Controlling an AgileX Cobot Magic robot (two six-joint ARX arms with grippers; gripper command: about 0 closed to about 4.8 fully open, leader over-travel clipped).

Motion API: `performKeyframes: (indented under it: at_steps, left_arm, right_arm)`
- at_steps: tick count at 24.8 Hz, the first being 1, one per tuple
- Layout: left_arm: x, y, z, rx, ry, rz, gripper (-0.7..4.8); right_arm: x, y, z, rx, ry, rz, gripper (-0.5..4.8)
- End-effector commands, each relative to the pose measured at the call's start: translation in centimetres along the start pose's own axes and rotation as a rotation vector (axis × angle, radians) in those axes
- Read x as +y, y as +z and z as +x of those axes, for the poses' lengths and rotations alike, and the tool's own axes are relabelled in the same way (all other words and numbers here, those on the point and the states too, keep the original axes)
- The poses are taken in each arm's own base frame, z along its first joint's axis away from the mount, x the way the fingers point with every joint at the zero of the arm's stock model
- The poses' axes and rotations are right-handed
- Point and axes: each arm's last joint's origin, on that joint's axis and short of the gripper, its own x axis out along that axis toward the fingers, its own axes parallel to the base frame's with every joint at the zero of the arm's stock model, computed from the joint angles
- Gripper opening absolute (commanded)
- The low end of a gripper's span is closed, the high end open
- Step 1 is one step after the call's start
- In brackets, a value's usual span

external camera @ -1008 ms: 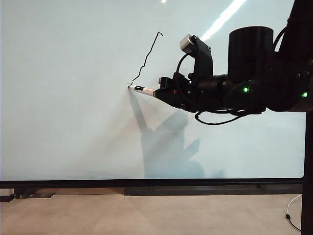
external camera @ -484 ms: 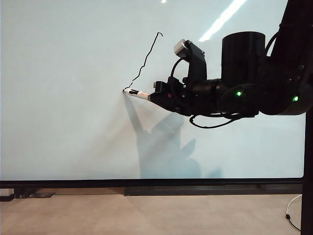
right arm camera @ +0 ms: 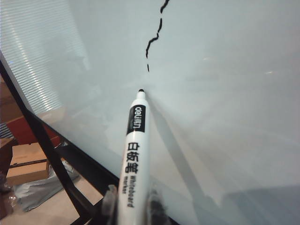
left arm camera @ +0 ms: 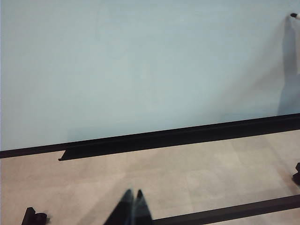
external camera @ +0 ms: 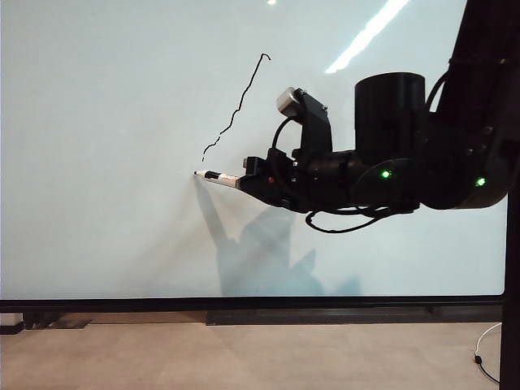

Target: Pick up the pen on the shelf to the right of the whiteboard and draw a triangle.

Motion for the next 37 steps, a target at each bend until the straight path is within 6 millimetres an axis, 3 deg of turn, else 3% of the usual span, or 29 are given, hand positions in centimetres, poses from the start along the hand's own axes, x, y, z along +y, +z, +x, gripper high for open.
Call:
performKeyframes:
  at_steps: [1, 37]
  left_arm:
    - [-0.01, 0.08, -0.03, -0.001, -0.004, 0.001, -0.05]
    - [-0.01, 0.08, -0.03, -0.001, -0.004, 0.001, -0.05]
  right_arm:
    - [0.25, 0.34, 0.66, -0.022, 0.01, 0.005, -0.06]
    - [0.54, -0.2, 1.63, 0.043, -0.006, 0.033, -0.06]
